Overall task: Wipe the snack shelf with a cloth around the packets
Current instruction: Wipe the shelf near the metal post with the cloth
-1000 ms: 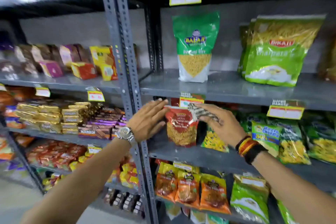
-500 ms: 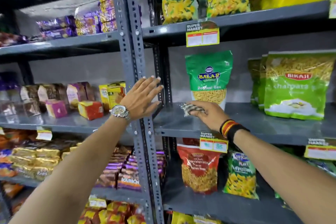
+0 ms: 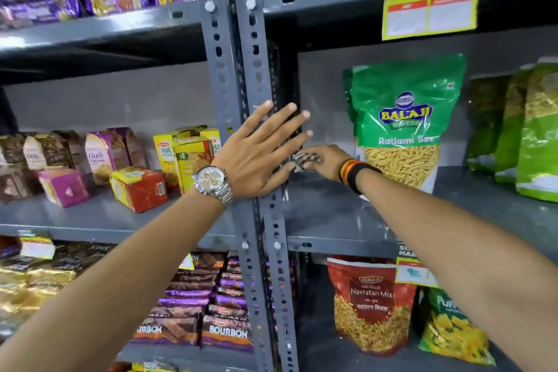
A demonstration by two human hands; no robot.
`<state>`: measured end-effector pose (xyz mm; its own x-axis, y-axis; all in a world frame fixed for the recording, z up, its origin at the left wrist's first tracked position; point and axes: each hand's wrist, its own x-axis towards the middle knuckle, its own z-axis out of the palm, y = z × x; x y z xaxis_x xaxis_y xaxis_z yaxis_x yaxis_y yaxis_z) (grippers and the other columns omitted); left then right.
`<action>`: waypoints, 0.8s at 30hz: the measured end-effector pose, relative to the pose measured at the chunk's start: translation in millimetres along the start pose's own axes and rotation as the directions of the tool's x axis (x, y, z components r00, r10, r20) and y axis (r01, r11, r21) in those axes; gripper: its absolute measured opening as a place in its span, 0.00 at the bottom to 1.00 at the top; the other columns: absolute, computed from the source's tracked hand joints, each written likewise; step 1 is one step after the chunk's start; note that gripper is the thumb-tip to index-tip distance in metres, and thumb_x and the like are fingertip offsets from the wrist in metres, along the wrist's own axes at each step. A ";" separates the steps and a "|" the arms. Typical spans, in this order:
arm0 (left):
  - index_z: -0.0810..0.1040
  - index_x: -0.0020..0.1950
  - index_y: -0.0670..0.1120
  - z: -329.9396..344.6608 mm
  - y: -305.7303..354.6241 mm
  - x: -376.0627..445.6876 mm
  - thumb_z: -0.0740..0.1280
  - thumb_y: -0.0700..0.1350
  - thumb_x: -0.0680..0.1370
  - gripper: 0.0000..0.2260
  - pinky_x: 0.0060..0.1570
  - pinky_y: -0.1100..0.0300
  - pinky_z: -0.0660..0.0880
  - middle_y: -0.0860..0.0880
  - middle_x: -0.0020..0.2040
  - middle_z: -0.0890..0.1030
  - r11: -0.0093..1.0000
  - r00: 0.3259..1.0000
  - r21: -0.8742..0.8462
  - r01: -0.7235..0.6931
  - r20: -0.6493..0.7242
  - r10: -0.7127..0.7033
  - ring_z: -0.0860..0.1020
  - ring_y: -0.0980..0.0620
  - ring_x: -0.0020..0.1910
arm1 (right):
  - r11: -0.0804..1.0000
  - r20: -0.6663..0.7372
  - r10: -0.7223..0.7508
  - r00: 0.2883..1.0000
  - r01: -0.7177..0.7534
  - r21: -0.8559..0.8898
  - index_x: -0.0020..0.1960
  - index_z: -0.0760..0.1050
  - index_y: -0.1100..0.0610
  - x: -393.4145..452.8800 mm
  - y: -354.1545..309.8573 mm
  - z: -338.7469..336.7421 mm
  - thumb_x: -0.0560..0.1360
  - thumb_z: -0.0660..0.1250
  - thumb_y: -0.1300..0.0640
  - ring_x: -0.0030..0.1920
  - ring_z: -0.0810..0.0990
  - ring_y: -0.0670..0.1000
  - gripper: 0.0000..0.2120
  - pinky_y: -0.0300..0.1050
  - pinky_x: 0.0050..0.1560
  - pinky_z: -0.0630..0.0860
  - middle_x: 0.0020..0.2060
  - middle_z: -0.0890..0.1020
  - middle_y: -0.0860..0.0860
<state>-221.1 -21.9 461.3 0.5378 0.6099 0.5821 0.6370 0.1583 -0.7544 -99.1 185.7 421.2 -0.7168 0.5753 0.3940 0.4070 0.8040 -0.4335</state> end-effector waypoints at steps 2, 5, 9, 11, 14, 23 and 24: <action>0.61 0.81 0.45 1.7 0.6 0.0 0.52 0.54 0.84 0.26 0.78 0.37 0.49 0.42 0.82 0.56 1.000 1.000 -0.013 0.005 -0.006 -0.005 0.52 0.41 0.82 | 0.998 0.026 0.054 0.998 -0.053 -0.021 0.58 0.79 0.46 25.8 8.0 9.4 0.74 0.69 0.56 0.54 0.81 0.52 0.14 0.40 0.51 0.71 0.55 0.83 0.49; 0.60 0.81 0.45 3.1 0.4 -0.8 0.52 0.54 0.84 0.26 0.78 0.37 0.49 0.42 0.82 0.56 1.000 1.000 -0.029 0.005 -0.014 -0.005 0.51 0.41 0.82 | 0.990 0.059 0.118 0.991 -0.113 -0.085 0.58 0.79 0.46 58.2 26.3 26.0 0.74 0.68 0.53 0.54 0.81 0.54 0.12 0.43 0.53 0.74 0.57 0.82 0.50; 0.61 0.81 0.45 2.9 0.8 -0.6 0.54 0.54 0.84 0.26 0.78 0.37 0.49 0.42 0.82 0.57 1.000 0.999 -0.021 0.012 -0.031 -0.013 0.53 0.41 0.82 | 0.971 0.137 0.211 0.968 -0.192 -0.140 0.56 0.79 0.48 76.5 53.2 53.6 0.76 0.66 0.52 0.57 0.80 0.57 0.10 0.51 0.63 0.74 0.58 0.82 0.52; 0.61 0.81 0.45 3.1 1.2 -0.4 0.54 0.54 0.84 0.27 0.79 0.38 0.48 0.43 0.82 0.57 1.000 0.999 -0.007 0.012 -0.030 -0.012 0.52 0.41 0.82 | 0.974 0.145 0.203 0.968 -0.184 -0.135 0.59 0.78 0.46 74.7 53.9 57.7 0.76 0.65 0.48 0.58 0.79 0.56 0.12 0.50 0.64 0.73 0.60 0.81 0.50; 0.59 0.81 0.46 1.8 1.9 0.2 0.53 0.54 0.84 0.27 0.79 0.38 0.47 0.43 0.82 0.56 1.000 1.000 0.004 0.011 -0.016 -0.011 0.51 0.41 0.82 | 0.991 0.224 0.116 0.968 -0.096 -0.096 0.63 0.76 0.51 59.7 39.4 54.4 0.78 0.64 0.52 0.61 0.77 0.53 0.14 0.40 0.59 0.68 0.61 0.80 0.50; 0.59 0.82 0.45 -2.7 2.4 0.8 0.54 0.53 0.84 0.27 0.78 0.36 0.48 0.42 0.83 0.55 1.000 1.000 0.009 0.012 0.012 -0.013 0.51 0.41 0.82 | 0.977 0.470 -0.206 0.858 0.154 0.146 0.70 0.71 0.49 -53.0 -1.0 15.0 0.79 0.65 0.56 0.58 0.78 0.42 0.19 0.31 0.59 0.71 0.60 0.80 0.45; 0.59 0.82 0.45 -2.2 2.5 0.8 0.54 0.54 0.84 0.27 0.78 0.36 0.48 0.42 0.83 0.55 1.000 1.000 0.013 0.012 0.015 -0.012 0.51 0.41 0.82 | 0.978 0.460 -0.206 0.864 0.162 0.132 0.69 0.71 0.48 -49.3 0.3 10.7 0.79 0.65 0.54 0.59 0.78 0.42 0.19 0.33 0.61 0.71 0.61 0.80 0.45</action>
<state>-217.8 -22.7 460.5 0.5219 0.6191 0.5868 0.6361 0.1759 -0.7513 -69.7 155.9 393.0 -0.9633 0.2625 0.0566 0.2068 0.8597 -0.4671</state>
